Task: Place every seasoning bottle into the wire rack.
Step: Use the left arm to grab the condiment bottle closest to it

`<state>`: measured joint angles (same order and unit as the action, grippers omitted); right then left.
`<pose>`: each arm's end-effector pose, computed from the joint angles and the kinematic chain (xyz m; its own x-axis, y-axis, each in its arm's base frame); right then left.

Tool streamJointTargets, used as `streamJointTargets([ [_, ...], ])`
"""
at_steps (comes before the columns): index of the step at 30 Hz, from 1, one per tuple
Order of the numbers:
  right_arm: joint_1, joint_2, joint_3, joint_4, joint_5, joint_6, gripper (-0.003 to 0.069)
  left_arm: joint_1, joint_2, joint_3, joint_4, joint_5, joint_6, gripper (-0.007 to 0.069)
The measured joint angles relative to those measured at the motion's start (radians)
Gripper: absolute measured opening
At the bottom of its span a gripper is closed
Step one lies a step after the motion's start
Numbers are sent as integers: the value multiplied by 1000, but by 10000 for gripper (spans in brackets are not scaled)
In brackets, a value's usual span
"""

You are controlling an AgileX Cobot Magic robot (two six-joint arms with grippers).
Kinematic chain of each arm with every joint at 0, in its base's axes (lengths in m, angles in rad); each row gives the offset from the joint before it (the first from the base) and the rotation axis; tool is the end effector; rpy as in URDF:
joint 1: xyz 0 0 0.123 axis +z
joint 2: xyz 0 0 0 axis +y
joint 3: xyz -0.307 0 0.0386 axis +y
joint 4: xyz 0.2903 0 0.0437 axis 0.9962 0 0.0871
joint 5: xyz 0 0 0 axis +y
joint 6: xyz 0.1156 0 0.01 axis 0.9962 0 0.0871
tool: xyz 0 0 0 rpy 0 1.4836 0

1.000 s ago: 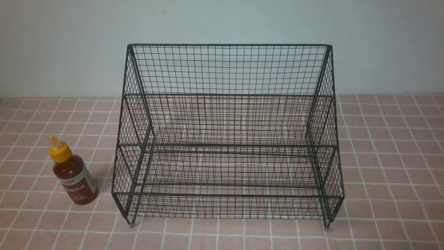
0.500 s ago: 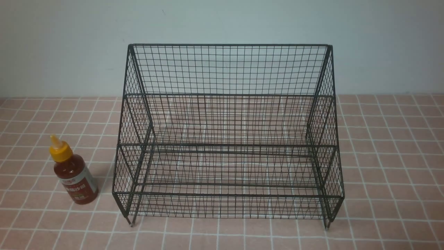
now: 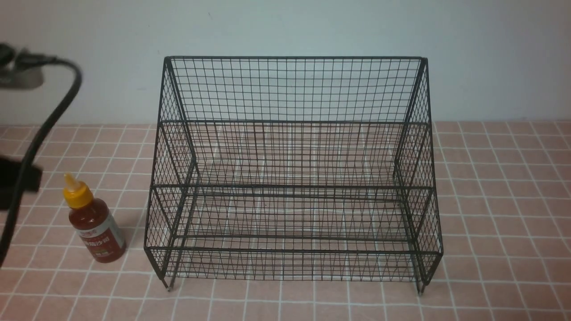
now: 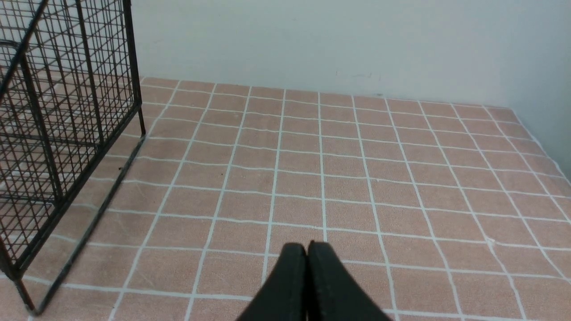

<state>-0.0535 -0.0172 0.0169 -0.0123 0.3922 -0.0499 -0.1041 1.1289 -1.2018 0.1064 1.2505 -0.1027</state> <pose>0.0932 -0.0055 0.1652 -0.3025 -0.0451 -0.9521 0.0395 0.9974 -0.0598 0.2433 -0.0137 0.3794 -0.8831 0.0232 -0.4687 -0.0041 0.9984 0.0571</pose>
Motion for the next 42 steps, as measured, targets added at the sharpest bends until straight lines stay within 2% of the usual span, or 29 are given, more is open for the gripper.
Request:
streamJointTargets([
  [2, 0, 0, 0, 0, 0, 0, -13, 8, 53, -48, 0, 0, 18, 4],
  [9, 0, 0, 0, 0, 0, 0, -13, 127, 277, -184, -36, -2, 42, 7],
  [15, 0, 0, 0, 0, 0, -2, -13, 134, 355, -187, -58, -2, 57, 26],
  [20, 0, 0, 0, -1, 0, -8, -13, 134, 412, -187, -78, -2, 127, 127],
  [23, 0, 0, 0, -1, 0, -9, -13, 134, 436, -187, -78, -11, 156, 246],
  [25, 0, 0, 0, 0, 0, -11, -13, 134, 448, -187, -78, -36, 162, 351],
  [26, 0, 0, 0, 0, 0, -11, -13, 134, 450, -187, -78, -39, 164, 372],
  [27, 0, 0, 0, 0, 0, -11, -13, 134, 462, -187, -78, -54, 166, 465],
  [29, 0, 0, 0, 0, 0, -11, -13, 134, 479, -188, -75, -64, 167, 547],
  [30, 0, 0, 0, 0, 0, -11, -13, 134, 481, -188, -74, -65, 167, 554],
  [32, 0, 0, 0, 0, 0, -13, -13, 134, 515, -189, -68, -82, 167, 628],
  [37, 0, 0, 0, -1, 0, -14, -13, 134, 580, -189, -67, -91, 167, 654],
  [42, 0, 0, 0, -1, 0, -14, -13, 134, 630, -189, -67, -106, 167, 613],
])
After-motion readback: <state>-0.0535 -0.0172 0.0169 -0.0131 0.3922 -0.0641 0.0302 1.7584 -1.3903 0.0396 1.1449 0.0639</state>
